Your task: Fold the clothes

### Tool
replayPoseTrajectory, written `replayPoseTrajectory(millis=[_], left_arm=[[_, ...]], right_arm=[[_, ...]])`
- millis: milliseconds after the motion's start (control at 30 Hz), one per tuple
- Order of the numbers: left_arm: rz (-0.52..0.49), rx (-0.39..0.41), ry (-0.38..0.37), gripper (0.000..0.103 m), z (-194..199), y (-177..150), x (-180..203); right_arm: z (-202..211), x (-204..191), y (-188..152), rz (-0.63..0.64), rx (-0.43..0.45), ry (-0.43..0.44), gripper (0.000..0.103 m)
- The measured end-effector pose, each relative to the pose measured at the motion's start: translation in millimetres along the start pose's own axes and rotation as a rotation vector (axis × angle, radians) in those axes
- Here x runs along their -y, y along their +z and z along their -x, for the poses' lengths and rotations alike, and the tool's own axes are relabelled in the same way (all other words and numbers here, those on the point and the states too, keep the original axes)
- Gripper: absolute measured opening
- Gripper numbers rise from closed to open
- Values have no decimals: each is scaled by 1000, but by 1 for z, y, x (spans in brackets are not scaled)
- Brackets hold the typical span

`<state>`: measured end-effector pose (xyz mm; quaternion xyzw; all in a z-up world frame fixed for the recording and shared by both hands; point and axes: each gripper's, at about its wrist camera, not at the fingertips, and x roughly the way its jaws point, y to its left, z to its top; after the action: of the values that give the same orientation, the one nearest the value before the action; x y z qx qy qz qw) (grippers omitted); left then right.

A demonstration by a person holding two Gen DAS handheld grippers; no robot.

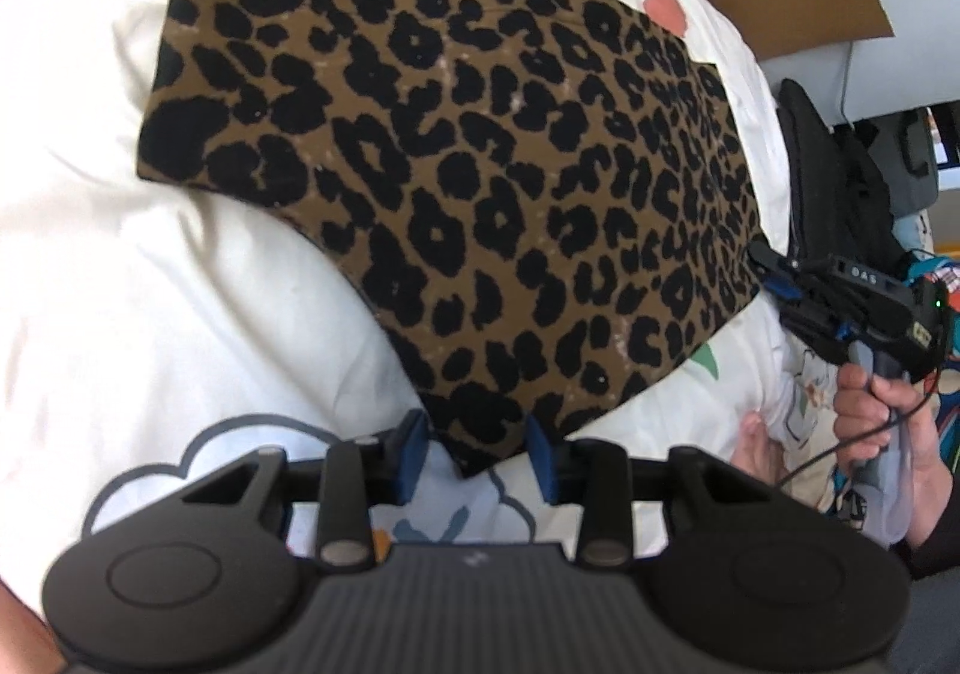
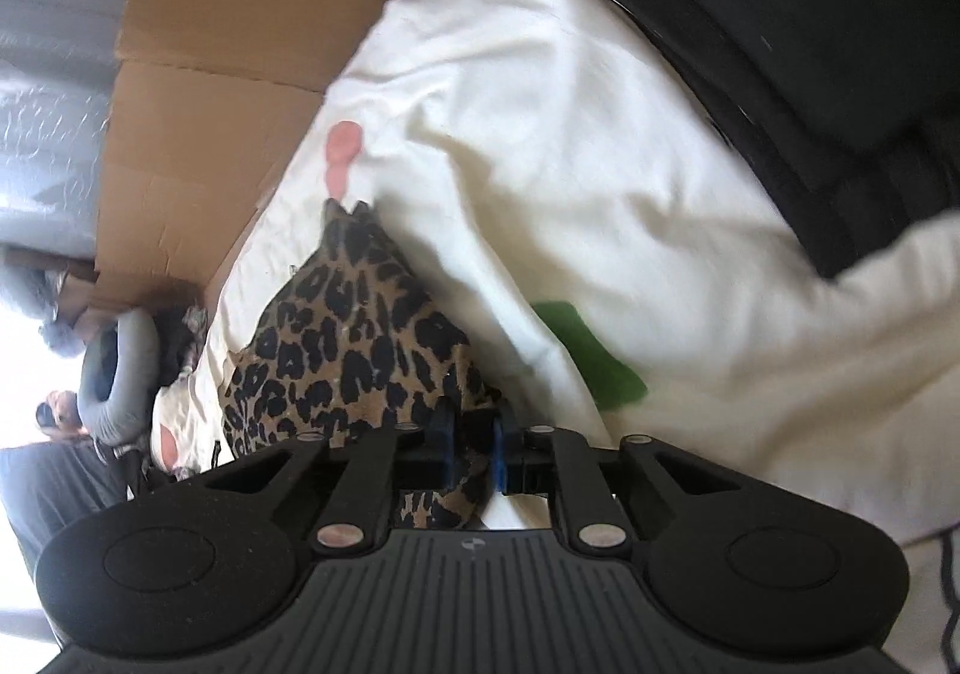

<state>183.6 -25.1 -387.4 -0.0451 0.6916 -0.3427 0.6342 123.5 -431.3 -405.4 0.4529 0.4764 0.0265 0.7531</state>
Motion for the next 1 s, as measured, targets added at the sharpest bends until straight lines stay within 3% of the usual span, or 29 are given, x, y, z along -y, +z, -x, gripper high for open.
replayPoseTrajectory(millis=[100, 300, 500, 633, 767, 900, 1000], left_arm=[[7, -10, -22, 33, -3, -2, 1], [61, -38, -53, 10, -10, -4, -4], [84, -64, -1, 6, -11, 1, 3], [66, -75, 44, 6, -14, 4, 13], [50, -74, 61, 6, -15, 7, 16], [57, -76, 75, 6, -12, 8, 17], [49, -90, 94, 6, -12, 10, 20]], right_arm=[[3, -8, 5, 26, 11, 5, 10], [9, -16, 16, 62, 41, 4, 10], [15, -16, 29, 68, 94, 4, 0], [23, -12, 39, 52, 135, 19, 0], [29, -7, 35, 47, 111, 21, 2], [34, 2, 20, 9, 81, 11, 36], [35, 10, 7, -42, 67, 31, 37]])
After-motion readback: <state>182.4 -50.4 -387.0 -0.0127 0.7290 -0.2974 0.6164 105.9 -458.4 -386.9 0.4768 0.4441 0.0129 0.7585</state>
